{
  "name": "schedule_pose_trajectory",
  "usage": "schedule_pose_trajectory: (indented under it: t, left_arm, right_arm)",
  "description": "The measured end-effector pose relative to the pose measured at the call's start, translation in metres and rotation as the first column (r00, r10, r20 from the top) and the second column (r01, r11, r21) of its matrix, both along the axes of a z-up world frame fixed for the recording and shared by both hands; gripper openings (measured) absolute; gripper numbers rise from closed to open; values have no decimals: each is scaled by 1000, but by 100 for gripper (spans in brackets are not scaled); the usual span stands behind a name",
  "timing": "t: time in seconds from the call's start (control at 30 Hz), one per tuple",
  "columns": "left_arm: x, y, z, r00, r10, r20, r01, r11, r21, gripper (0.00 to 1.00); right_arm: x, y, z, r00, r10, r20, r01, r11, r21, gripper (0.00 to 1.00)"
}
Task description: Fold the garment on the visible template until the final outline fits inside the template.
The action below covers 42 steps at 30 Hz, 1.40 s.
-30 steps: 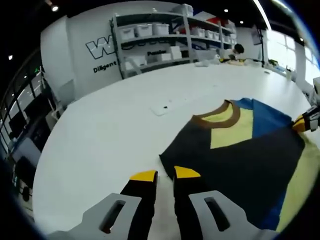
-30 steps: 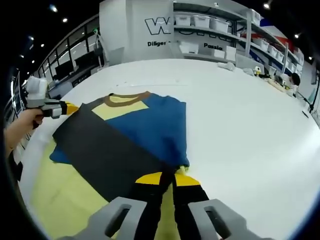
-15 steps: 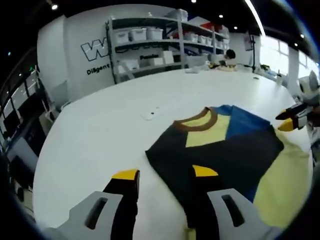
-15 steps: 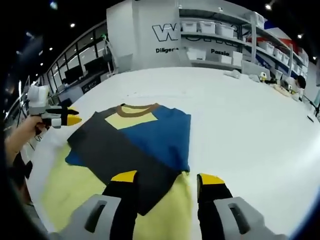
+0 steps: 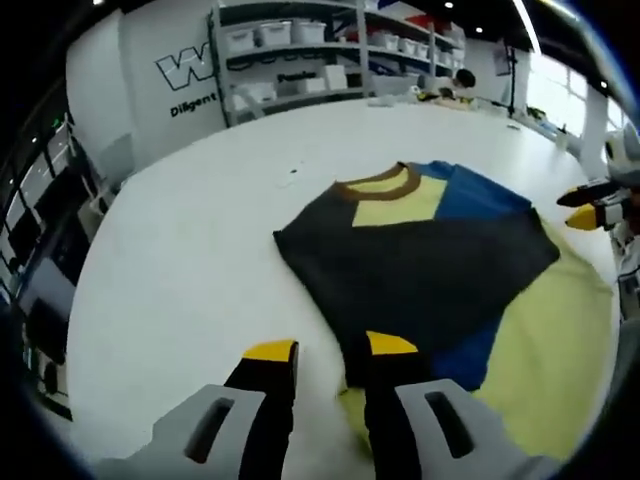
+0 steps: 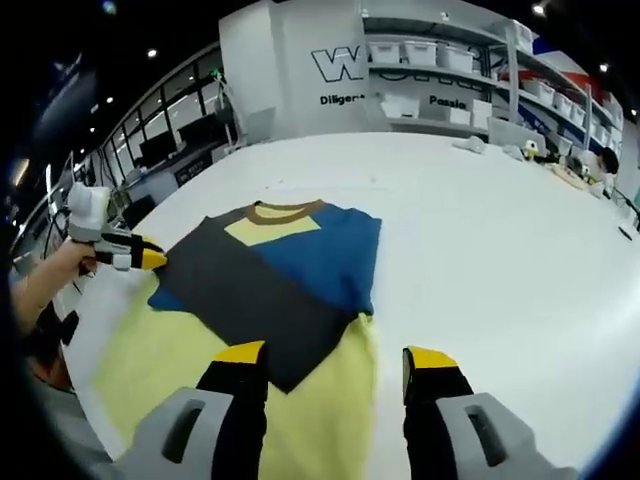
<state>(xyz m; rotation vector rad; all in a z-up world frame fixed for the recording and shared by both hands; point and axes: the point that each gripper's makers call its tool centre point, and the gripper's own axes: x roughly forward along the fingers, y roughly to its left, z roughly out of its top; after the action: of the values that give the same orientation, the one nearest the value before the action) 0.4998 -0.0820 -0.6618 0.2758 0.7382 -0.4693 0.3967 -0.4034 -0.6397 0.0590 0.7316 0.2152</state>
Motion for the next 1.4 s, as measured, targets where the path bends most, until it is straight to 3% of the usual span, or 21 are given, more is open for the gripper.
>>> schedule_pose_trajectory:
  t: [0.07, 0.23, 0.47, 0.53, 1.03, 1.2, 1.4]
  left_arm:
    - [-5, -2, -4, 1000, 12, -26, -13, 999, -38, 21]
    - [-8, -6, -8, 999, 16, -48, -18, 999, -49, 13]
    - [-9, -6, -9, 999, -5, -44, 6, 1000, 5, 5]
    - [-8, -3, -9, 999, -15, -37, 16, 999, 37, 4]
    - [-6, 26, -9, 999, -12, -38, 15, 995, 94, 4]
    - [-2, 39, -8, 999, -41, -22, 44, 985, 168, 4]
    - [-4, 42, -4, 999, -50, 6, 48, 986, 160, 8]
  right_arm:
    - [-5, 0, -1, 1000, 5, -7, -4, 1000, 5, 52]
    - [-16, -1, -2, 1000, 5, -19, -4, 1000, 13, 54]
    - [-27, 3, 0, 999, 28, -15, -28, 1000, -2, 56]
    - [-30, 4, 1, 999, 33, -14, -33, 999, 9, 56]
    - [-67, 26, 7, 994, 108, -28, -107, 994, 18, 64]
    - [-77, 28, 5, 992, 114, -47, -113, 993, 28, 64]
    - [-87, 30, 0, 991, 107, -76, -104, 994, 46, 64]
